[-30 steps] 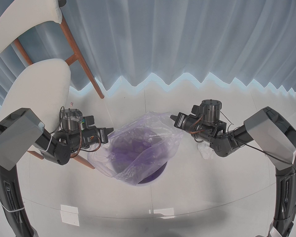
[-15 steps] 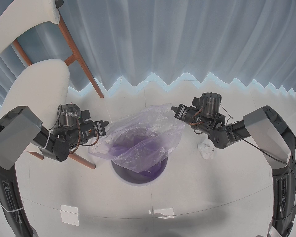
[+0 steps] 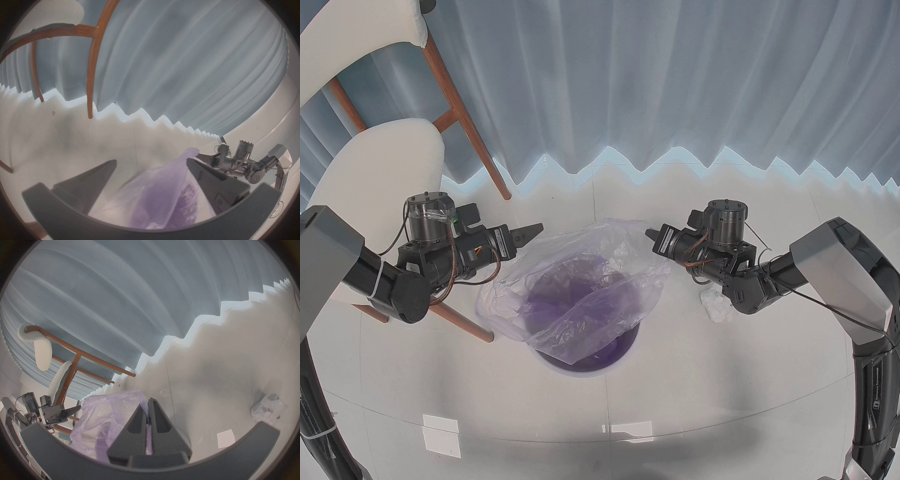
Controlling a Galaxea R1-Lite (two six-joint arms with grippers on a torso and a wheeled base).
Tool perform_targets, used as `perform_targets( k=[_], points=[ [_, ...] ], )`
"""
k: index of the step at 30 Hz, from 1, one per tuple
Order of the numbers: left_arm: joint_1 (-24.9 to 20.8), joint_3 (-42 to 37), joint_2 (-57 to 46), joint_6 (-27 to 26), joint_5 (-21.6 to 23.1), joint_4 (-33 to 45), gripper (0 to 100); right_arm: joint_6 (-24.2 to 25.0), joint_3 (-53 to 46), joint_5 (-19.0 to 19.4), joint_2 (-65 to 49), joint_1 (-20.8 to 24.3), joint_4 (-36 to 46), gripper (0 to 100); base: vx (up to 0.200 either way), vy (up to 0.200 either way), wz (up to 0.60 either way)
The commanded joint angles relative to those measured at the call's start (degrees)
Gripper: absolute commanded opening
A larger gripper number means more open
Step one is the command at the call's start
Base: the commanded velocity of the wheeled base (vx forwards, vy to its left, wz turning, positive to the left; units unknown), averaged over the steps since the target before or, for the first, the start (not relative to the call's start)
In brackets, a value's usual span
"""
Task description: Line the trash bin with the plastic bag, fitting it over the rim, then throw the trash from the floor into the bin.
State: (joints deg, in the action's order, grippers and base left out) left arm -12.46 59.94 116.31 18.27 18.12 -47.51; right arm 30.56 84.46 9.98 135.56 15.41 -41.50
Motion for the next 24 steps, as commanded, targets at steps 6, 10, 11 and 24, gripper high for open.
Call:
perform_targets(
  k=[6,10,11,24],
  points=[
    [-1.4,-4.9,1.1,-13.4,1.4,-0.2,100,-0.1,-2.7,0.0,-1.5,1.8,-0.5,0,0.000,0.000,0.00],
    [-1.2,-6.1,2.4,-17.7,1.4,-0.2,100,-0.1,-2.7,0.0,-1.5,1.7,-0.5,0,0.000,0.000,0.00],
    [-1.1,-6.1,3.0,-18.9,1.5,-0.4,100,-0.1,-2.7,0.0,-1.5,1.7,-0.5,0,0.000,0.000,0.00],
    [-0.2,-6.4,6.3,-27.9,5.7,-0.6,0,0.0,-2.8,-0.1,-1.4,1.6,-0.5,0,0.000,0.000,0.00]
  ],
)
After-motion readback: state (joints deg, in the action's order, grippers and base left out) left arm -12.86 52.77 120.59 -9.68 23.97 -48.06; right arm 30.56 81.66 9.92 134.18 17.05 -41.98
